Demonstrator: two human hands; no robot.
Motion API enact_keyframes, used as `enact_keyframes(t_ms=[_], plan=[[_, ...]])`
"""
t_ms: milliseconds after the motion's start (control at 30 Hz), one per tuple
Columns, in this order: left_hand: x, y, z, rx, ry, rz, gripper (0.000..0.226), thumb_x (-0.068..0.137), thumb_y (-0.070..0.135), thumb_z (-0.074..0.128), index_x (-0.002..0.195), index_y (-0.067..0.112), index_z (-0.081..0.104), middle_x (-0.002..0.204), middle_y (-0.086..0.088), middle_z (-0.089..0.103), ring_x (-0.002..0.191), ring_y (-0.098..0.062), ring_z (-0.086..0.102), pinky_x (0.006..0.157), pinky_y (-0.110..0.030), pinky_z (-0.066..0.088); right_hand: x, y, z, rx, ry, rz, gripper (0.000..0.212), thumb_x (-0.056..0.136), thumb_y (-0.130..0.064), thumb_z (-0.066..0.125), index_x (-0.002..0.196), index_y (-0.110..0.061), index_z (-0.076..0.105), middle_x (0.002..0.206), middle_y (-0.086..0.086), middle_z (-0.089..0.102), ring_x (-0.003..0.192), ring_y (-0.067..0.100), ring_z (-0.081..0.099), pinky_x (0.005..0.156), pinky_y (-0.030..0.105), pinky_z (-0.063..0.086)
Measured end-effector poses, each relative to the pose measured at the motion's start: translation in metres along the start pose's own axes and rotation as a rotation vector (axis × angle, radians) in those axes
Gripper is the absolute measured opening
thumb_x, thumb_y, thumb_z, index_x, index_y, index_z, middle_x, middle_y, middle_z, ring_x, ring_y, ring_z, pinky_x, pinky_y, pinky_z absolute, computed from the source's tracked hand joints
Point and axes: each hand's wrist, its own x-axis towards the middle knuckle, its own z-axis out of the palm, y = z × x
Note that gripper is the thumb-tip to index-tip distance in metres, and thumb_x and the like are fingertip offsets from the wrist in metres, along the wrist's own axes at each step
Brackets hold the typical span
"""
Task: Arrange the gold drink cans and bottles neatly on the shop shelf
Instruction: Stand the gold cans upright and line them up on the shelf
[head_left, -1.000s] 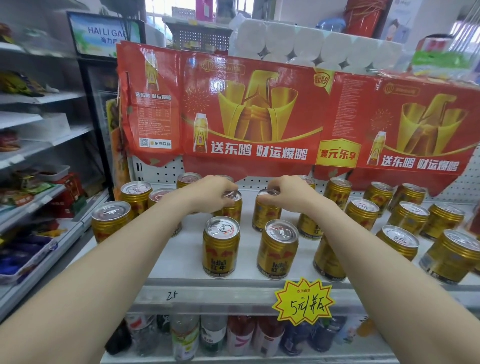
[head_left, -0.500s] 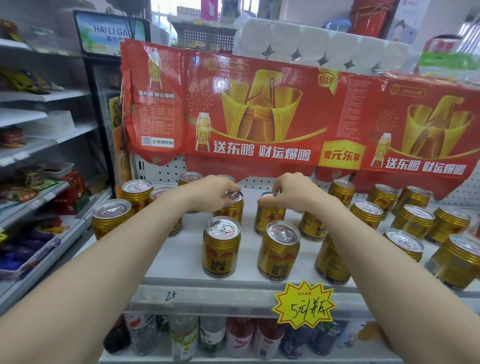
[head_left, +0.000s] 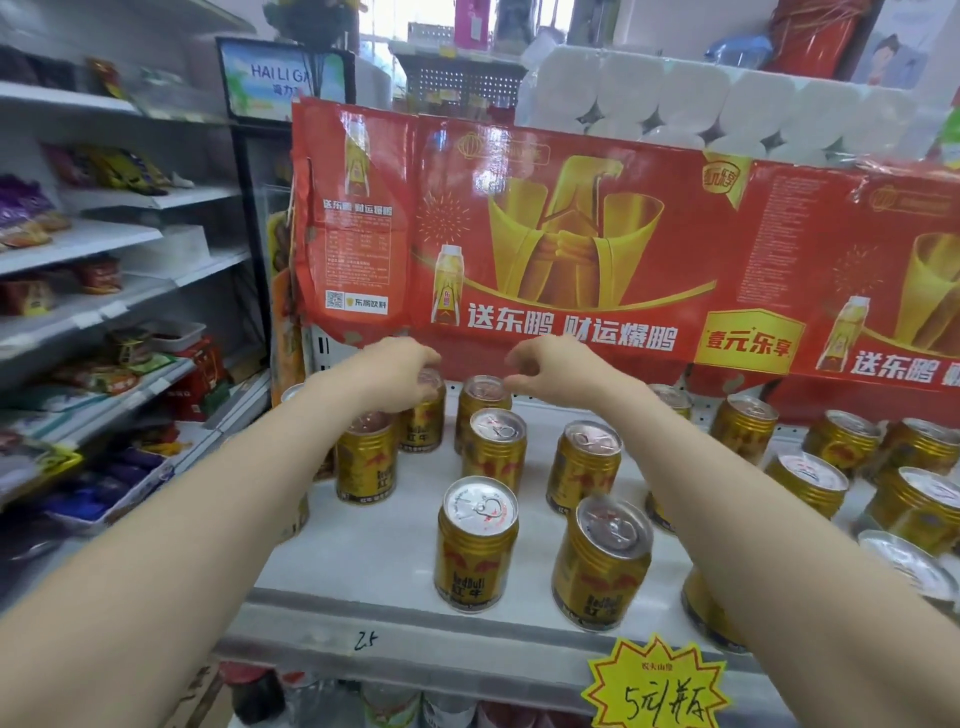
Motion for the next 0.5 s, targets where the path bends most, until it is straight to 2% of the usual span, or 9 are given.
enact_keyframes(t_ms=[67,133,200,333,500], plan=[[0.005,-0.002,0.001,0.038,-0.062,-0.03,0.061,0.096,0.032,0.059,0.15,0.016,0.037,0.151,-0.007,0.042,0.137,-0.027,0.041,0.108,-0.036,0.036,0.014,-0.009,0.007,0.014,-0.055,0.007,0.056,0.09,-0.048,0.067,0.132,-0.011,0.061,0.125,0.003,0.065,0.112,0.023,0.06,0.093,0.035,0.05],[0.011,-0.003,0.002,0.058,-0.094,-0.046,0.062,0.096,0.032,0.058,0.151,0.016,0.035,0.152,-0.008,0.042,0.137,-0.028,0.041,0.107,-0.036,0.038,0.027,-0.014,0.014,0.019,-0.107,0.024,0.051,0.085,-0.051,0.068,0.116,-0.009,0.067,0.106,0.003,0.069,0.094,0.022,0.062,0.074,0.032,0.049],[0.016,-0.003,0.004,0.07,-0.111,-0.049,0.06,0.095,0.03,0.059,0.15,0.015,0.038,0.149,-0.008,0.045,0.134,-0.028,0.045,0.104,-0.036,0.041,0.035,-0.016,0.017,0.018,-0.131,0.031,0.044,0.083,-0.048,0.069,0.098,-0.006,0.069,0.088,0.005,0.069,0.078,0.021,0.06,0.064,0.033,0.046],[0.024,-0.003,0.005,0.075,-0.113,-0.055,0.055,0.092,0.029,0.064,0.142,0.013,0.048,0.141,-0.01,0.054,0.126,-0.029,0.052,0.1,-0.04,0.046,0.041,-0.005,0.009,-0.027,-0.152,0.024,0.036,0.085,-0.04,0.07,0.102,-0.009,0.07,0.096,0.007,0.071,0.087,0.025,0.066,0.078,0.042,0.059],[0.038,0.007,0.009,0.043,-0.12,-0.041,0.054,0.091,0.028,0.065,0.14,0.012,0.05,0.14,-0.01,0.054,0.125,-0.03,0.053,0.1,-0.043,0.047,0.032,0.039,-0.002,-0.066,-0.153,0.117,0.04,0.085,-0.041,0.071,0.109,-0.009,0.068,0.103,0.008,0.071,0.091,0.025,0.066,0.083,0.041,0.058]])
